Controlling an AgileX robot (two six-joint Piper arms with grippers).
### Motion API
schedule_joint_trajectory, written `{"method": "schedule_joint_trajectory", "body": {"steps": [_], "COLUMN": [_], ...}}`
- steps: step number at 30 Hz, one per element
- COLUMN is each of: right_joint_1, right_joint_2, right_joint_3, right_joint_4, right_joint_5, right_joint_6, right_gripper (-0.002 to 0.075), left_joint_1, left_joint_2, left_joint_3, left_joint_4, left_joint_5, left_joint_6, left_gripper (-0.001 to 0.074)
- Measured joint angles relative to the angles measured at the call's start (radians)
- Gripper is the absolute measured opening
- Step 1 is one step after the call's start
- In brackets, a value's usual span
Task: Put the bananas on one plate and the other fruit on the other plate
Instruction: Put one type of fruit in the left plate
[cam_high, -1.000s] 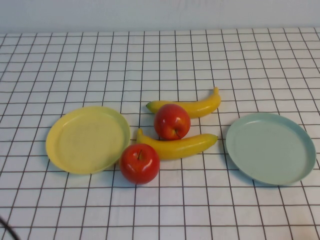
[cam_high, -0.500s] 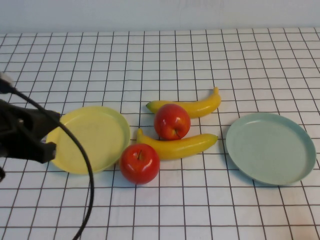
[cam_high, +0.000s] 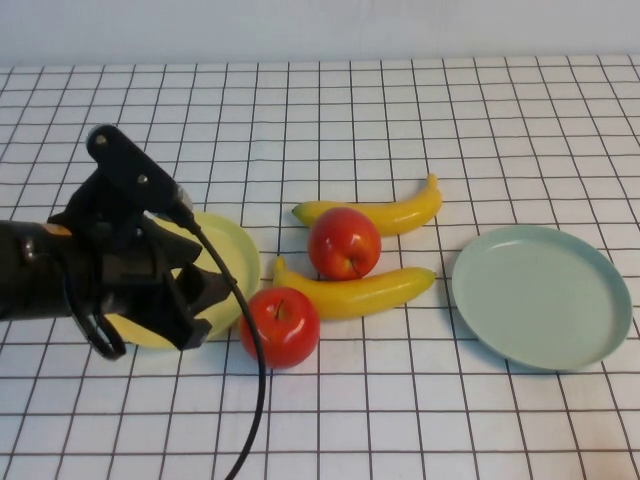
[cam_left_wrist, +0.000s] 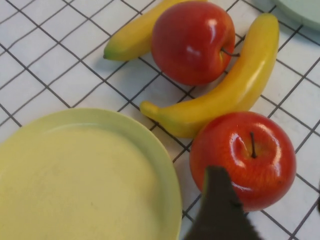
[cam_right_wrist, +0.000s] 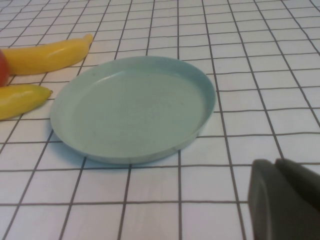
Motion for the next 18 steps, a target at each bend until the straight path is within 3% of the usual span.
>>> {"method": "schedule_joint_trajectory", "body": {"steps": [3,5,11,18], "right_joint_1": [0.0,0.0,0.0,0.0], "right_joint_2": [0.0,0.0,0.0,0.0], "right_joint_3": [0.0,0.0,0.0,0.0], "right_joint_4": [0.0,0.0,0.0,0.0], "right_joint_5": [0.0,0.0,0.0,0.0], "right_joint_6": [0.0,0.0,0.0,0.0], "right_gripper": [-0.0017,-0.0017,-0.0017,-0.0017], "left_joint_1": [0.0,0.0,0.0,0.0], "left_joint_2": [0.037,0.062,0.123,0.186], "left_joint_3": [0.0,-0.002,-0.004,-0.004], "left_joint_4": [-0.021,-0.043,-0.069,-0.228], "left_joint_5": [-0.006,-0.008,-0.013,-0.008], "left_joint_6": [0.007,0.016,0.123,0.266], "left_gripper": [0.0516,0.0562,0.0533,0.0481]}}
